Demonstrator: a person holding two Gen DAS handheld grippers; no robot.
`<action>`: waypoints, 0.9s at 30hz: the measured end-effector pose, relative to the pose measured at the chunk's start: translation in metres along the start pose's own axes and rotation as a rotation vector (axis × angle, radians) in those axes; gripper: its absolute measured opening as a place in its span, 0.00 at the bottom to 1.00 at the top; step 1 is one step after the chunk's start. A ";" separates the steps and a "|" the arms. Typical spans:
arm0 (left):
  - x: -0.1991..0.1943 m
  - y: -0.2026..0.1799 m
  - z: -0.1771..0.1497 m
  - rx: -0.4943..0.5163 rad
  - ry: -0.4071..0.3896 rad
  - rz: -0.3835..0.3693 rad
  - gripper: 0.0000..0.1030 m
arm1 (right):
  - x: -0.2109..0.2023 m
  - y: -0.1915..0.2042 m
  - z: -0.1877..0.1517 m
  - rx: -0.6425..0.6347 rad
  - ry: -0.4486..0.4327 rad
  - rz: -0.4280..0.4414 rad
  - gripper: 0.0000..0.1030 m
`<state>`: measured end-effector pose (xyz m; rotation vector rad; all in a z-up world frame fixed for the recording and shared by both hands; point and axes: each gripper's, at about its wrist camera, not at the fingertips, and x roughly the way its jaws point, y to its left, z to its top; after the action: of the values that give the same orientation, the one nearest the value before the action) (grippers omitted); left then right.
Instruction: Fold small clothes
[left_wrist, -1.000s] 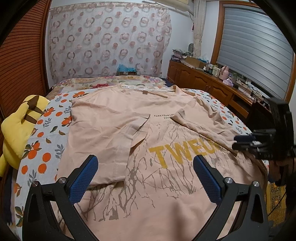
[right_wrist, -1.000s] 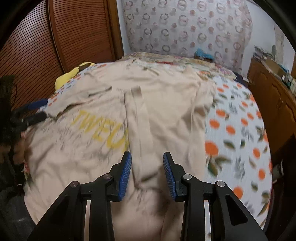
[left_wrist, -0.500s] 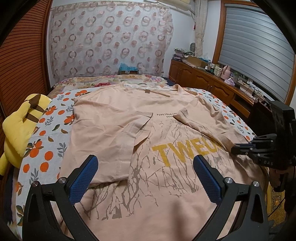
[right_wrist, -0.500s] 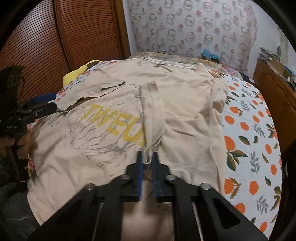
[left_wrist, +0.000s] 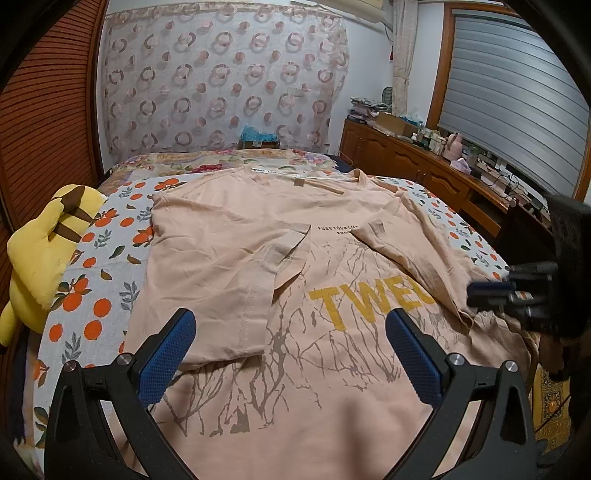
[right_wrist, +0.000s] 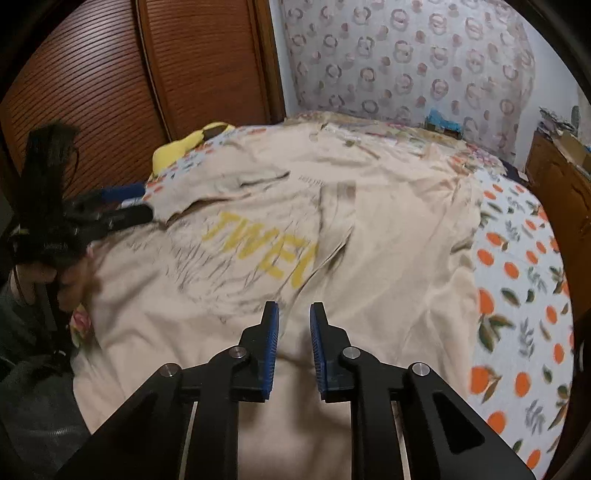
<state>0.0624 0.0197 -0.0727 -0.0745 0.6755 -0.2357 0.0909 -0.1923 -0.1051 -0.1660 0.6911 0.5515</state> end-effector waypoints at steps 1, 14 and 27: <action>0.000 0.001 0.000 -0.001 -0.001 0.002 1.00 | 0.002 -0.003 0.005 -0.002 -0.005 -0.013 0.20; -0.004 0.017 -0.001 -0.026 -0.001 0.036 1.00 | 0.106 -0.029 0.086 0.102 0.095 0.011 0.27; -0.006 0.040 0.014 -0.016 -0.024 0.094 1.00 | 0.089 0.009 0.100 -0.019 0.007 0.080 0.27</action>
<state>0.0739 0.0601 -0.0639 -0.0607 0.6556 -0.1389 0.1989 -0.1147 -0.0859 -0.1586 0.7015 0.6341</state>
